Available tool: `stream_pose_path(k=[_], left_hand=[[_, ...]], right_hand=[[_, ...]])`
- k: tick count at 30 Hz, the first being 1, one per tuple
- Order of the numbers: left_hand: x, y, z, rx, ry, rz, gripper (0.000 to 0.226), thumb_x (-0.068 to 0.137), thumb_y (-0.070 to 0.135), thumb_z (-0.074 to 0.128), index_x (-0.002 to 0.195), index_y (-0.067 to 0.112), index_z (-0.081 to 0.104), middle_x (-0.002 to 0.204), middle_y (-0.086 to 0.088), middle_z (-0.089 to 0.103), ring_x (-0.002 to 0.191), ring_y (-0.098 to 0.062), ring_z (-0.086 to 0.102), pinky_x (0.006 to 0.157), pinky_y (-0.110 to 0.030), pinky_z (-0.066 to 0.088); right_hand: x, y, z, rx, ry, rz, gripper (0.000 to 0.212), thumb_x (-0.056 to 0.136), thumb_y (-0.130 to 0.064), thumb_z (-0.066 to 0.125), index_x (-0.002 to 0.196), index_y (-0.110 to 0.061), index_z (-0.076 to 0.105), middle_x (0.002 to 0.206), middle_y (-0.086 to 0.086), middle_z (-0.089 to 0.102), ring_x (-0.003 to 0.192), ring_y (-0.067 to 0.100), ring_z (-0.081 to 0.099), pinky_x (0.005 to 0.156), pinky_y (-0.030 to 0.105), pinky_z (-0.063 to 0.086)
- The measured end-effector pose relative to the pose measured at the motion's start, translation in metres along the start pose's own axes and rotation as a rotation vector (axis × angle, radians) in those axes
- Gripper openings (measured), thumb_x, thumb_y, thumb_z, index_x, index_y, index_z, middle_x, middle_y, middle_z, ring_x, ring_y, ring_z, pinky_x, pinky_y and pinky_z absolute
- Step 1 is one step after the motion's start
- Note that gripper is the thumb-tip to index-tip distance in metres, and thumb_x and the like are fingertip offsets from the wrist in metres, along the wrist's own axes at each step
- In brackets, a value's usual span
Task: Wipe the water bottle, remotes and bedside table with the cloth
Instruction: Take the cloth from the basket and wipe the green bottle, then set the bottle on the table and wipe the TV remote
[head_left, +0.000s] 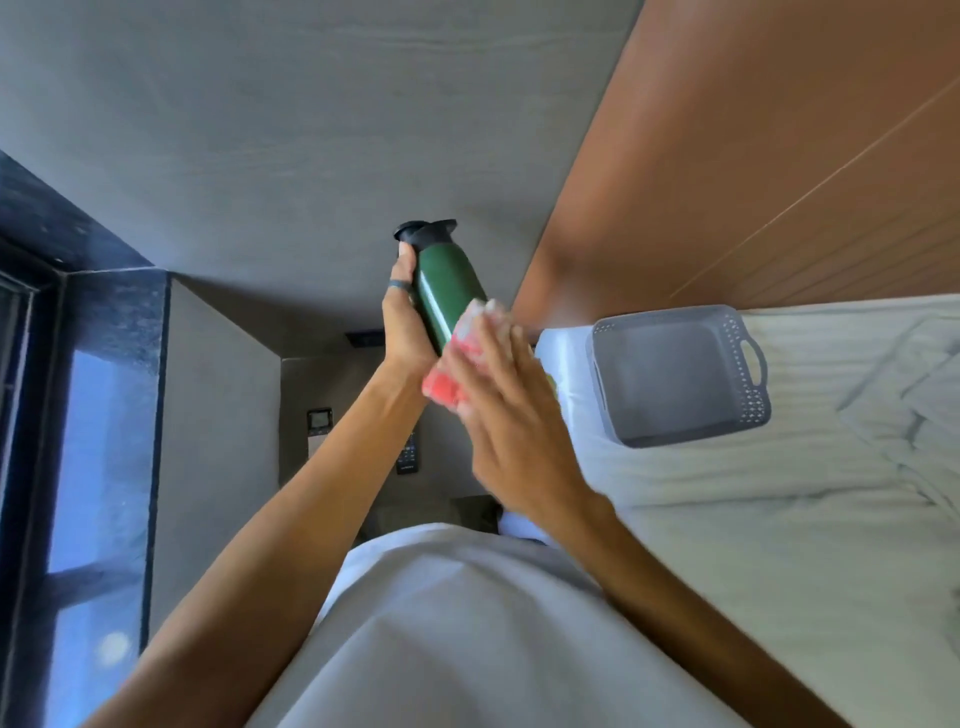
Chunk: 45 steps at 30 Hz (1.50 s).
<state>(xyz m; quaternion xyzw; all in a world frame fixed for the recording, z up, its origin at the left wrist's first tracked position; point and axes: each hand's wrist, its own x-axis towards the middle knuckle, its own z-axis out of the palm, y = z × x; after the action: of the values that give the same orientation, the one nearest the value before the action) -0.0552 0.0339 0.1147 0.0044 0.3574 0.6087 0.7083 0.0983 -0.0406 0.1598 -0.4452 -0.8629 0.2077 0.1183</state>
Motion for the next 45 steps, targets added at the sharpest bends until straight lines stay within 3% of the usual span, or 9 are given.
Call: stream_pose_path(k=[3, 9, 17, 21, 26, 29, 34, 39, 45], left_hand=[[0.004, -0.006, -0.005, -0.009, -0.034, -0.040, 0.057, 0.086, 0.065, 0.073, 0.081, 0.008, 0.079, 0.079, -0.012, 0.075, 0.073, -0.027, 0.075, 0.072, -0.037, 0.063], [0.007, -0.019, -0.023, -0.095, -0.163, -0.073, 0.068, 0.103, 0.064, 0.047, 0.120, 0.004, 0.075, 0.113, -0.015, 0.080, 0.106, -0.031, 0.077, 0.091, -0.040, 0.063], [0.048, -0.065, -0.110, 0.016, 0.298, -0.023, 0.060, 0.095, 0.069, 0.058, 0.097, 0.010, 0.072, 0.090, -0.012, 0.067, 0.080, -0.030, 0.065, 0.083, -0.043, 0.054], [0.086, -0.089, -0.176, 0.089, 0.260, -0.010, 0.074, 0.080, 0.072, 0.075, 0.108, 0.004, 0.071, 0.097, -0.016, 0.070, 0.088, -0.036, 0.069, 0.089, -0.050, 0.058], [0.135, -0.136, -0.251, 0.606, 0.117, 0.257, 0.076, 0.076, 0.044, 0.094, 0.130, 0.007, 0.057, 0.116, 0.006, 0.077, 0.109, -0.017, 0.071, 0.099, -0.039, 0.057], [0.163, -0.160, -0.279, 0.859, -0.133, 0.413, 0.075, 0.082, 0.029, 0.092, 0.137, 0.004, 0.048, 0.130, -0.004, 0.071, 0.121, -0.019, 0.068, 0.103, -0.034, 0.055], [0.192, -0.186, -0.311, 1.203, -0.195, 0.492, 0.092, 0.071, 0.022, 0.098, 0.137, -0.017, 0.046, 0.127, -0.034, 0.059, 0.121, -0.030, 0.061, 0.104, -0.037, 0.051], [0.193, -0.187, -0.315, 1.392, -0.312, 0.575, 0.116, 0.072, 0.056, 0.091, 0.150, -0.012, 0.041, 0.148, -0.017, 0.053, 0.139, -0.037, 0.054, 0.119, -0.048, 0.046], [0.152, -0.185, -0.354, 1.269, 0.103, 0.448, 0.113, 0.087, 0.054, 0.081, 0.162, -0.006, 0.021, 0.169, -0.024, 0.030, 0.159, -0.034, 0.031, 0.131, -0.053, 0.027]], right_hand=[[0.002, 0.006, 0.010, -0.105, -0.001, -0.044, 0.058, 0.106, -0.024, 0.039, 0.164, -0.022, 0.032, 0.178, 0.012, 0.012, 0.165, 0.039, 0.010, 0.130, 0.058, 0.027], [0.065, 0.020, 0.005, 0.487, 0.022, 0.229, 0.049, 0.111, -0.018, 0.045, 0.160, -0.021, 0.041, 0.176, 0.003, 0.023, 0.163, 0.014, 0.021, 0.131, 0.033, 0.028], [-0.060, 0.102, 0.065, 0.264, -0.384, -0.049, 0.074, 0.087, 0.022, 0.054, 0.148, -0.020, 0.059, 0.175, -0.007, 0.026, 0.163, 0.013, 0.022, 0.122, 0.034, 0.046], [-0.079, 0.173, 0.123, 0.825, -0.429, 0.474, 0.051, 0.105, -0.002, 0.056, 0.146, -0.033, 0.060, 0.165, -0.019, 0.044, 0.151, 0.002, 0.045, 0.124, 0.035, 0.042], [-0.097, 0.223, 0.241, 1.711, -0.226, 1.182, 0.063, 0.086, -0.033, 0.077, 0.145, -0.019, 0.060, 0.151, 0.016, 0.062, 0.130, 0.030, 0.068, 0.110, 0.051, 0.057], [-0.107, 0.225, 0.306, 1.997, -0.264, 1.251, 0.106, 0.066, -0.034, 0.097, 0.154, -0.006, 0.046, 0.156, 0.028, 0.051, 0.139, 0.044, 0.058, 0.104, 0.056, 0.059], [-0.114, 0.220, 0.361, 2.243, -0.348, 1.287, 0.106, 0.070, -0.033, 0.095, 0.156, 0.000, 0.043, 0.159, 0.029, 0.047, 0.139, 0.044, 0.058, 0.110, 0.056, 0.055], [-0.111, 0.225, 0.372, 2.267, -0.422, 1.257, 0.067, 0.101, -0.048, 0.039, 0.141, 0.000, 0.063, 0.146, 0.023, 0.065, 0.136, 0.037, 0.063, 0.110, 0.049, 0.056], [-0.087, 0.237, 0.372, 2.237, -0.393, 1.235, 0.063, 0.090, -0.042, 0.069, 0.136, 0.001, 0.067, 0.141, 0.022, 0.069, 0.130, 0.039, 0.068, 0.099, 0.051, 0.062]])
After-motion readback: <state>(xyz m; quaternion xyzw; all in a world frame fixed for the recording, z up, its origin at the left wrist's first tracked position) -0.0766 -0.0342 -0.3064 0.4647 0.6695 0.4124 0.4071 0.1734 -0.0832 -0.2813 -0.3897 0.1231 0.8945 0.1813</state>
